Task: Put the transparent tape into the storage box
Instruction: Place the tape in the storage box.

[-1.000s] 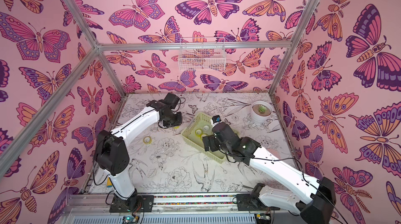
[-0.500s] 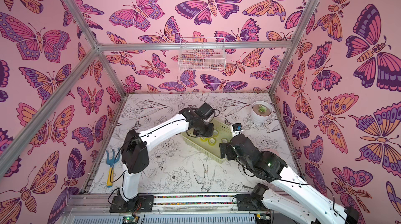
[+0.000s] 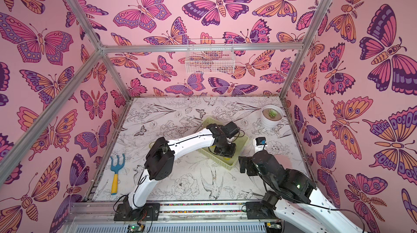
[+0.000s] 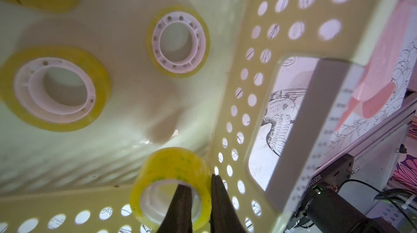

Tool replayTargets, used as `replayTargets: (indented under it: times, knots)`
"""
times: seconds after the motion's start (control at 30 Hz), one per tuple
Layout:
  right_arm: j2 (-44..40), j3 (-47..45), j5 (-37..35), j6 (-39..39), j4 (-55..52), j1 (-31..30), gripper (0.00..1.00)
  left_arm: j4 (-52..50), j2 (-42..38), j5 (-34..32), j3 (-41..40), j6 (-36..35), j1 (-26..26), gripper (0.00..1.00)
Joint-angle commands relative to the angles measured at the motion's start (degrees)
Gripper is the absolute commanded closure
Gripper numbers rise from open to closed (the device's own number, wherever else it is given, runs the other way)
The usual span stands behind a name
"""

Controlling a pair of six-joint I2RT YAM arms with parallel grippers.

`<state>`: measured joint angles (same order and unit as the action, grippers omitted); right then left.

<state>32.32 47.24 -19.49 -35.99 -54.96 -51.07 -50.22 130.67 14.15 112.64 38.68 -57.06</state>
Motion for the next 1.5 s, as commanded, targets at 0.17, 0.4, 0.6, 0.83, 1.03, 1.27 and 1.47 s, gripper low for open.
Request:
replayTargets:
  times: [0.17,0.4,0.6,0.83,1.03,1.27,1.47]
  knots:
    - [-0.4,-0.5,0.8,-0.9,-1.5,0.4,0.01,-1.5,4.2,0.1,1.1,0.3,0.2,0.78]
    - [-0.3,-0.7,0.7,-1.1,-1.4,0.4,0.01,-1.5,2.3,0.9,1.0,0.0,0.4,0.57]
    - [0.2,-0.7,0.6,-0.9,-0.2,0.4,0.01,-1.6,-0.7,0.4,1.0,0.3,1.4,0.54]
    - [2.2,-0.5,1.2,0.5,2.1,0.4,0.01,-1.7,-4.7,0.1,1.0,0.6,3.8,0.53]
    - [5.1,0.1,2.9,2.6,5.3,0.4,0.01,-2.5,-9.7,-2.9,-0.6,0.3,6.3,0.32]
    - [9.5,0.4,5.5,5.0,10.8,0.4,0.01,-2.5,-16.7,-6.0,-6.7,0.2,10.1,0.00]
    - [16.8,2.4,9.3,7.8,16.8,0.4,0.01,-3.0,-24.2,-12.4,-13.9,0.7,13.4,0.00]
